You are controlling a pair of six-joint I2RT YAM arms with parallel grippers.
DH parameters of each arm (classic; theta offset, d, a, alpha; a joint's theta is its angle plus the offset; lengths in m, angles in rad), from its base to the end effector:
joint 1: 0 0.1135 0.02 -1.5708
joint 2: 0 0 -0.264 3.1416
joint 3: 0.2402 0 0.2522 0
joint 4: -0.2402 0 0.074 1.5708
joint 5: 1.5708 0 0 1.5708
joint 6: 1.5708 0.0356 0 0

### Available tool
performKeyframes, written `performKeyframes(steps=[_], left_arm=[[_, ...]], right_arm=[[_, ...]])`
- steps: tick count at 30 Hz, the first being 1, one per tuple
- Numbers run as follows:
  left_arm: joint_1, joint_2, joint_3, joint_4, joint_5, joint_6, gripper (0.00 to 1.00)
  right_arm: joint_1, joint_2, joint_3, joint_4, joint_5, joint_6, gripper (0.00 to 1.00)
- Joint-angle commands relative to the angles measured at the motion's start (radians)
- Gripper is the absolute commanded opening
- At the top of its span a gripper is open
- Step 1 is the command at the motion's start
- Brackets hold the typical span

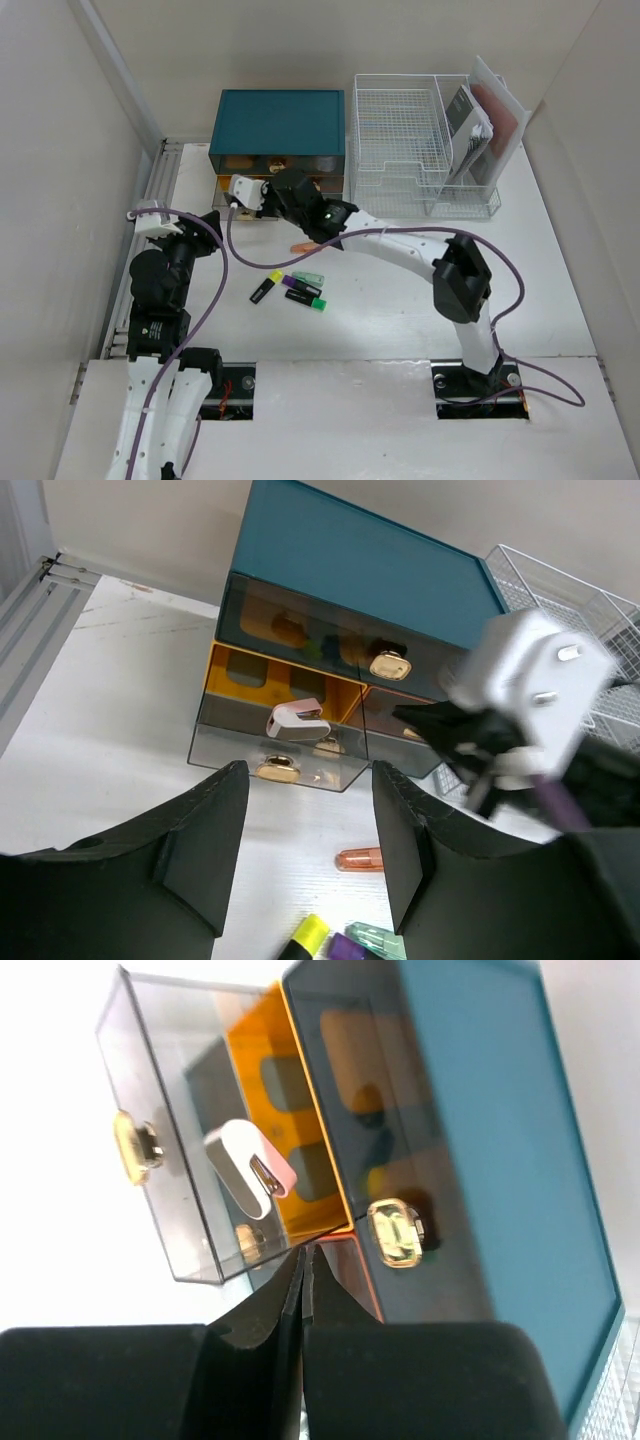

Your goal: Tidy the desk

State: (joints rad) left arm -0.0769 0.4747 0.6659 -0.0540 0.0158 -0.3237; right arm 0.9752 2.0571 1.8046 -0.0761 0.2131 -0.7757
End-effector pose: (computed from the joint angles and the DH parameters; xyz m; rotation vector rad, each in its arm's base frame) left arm 0.1224 -0.0100 0.3546 -0.1645 1.4330 -0.3405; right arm 0.2859 0.4085 0.3087 -1.3562 1.3196 -0.0664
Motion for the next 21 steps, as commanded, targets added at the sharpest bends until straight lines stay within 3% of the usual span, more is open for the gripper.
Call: performKeyframes(steps=[1,6,9,17,21], left_arm=[[-0.001,-0.001,-0.003,0.025,-0.008,-0.002,0.49],[-0.001,-0.001,-0.003,0.025,-0.008,-0.002,0.49],[-0.001,0.008,-0.003,0.025,-0.017,-0.002,0.49],[-0.001,0.008,-0.003,0.025,-0.017,-0.002,0.49],[-0.001,0.008,-0.003,0.025,-0.017,-0.002,0.49]], right_arm=[[-0.023,-0.100,-0.005,-0.069,-0.177,0.041,0.00],[-0.072,-0.037,0.104,-0.370,-0.565,-0.022,0.00],[-0.072,0.020,0.150,-0.451,-0.625,-0.045,0.01],[-0.072,0.133,0.252,-0.486,-0.609,-0.004,0.00],[-0.072,0.156,0.228,-0.302,-0.405,0.137,0.00]])
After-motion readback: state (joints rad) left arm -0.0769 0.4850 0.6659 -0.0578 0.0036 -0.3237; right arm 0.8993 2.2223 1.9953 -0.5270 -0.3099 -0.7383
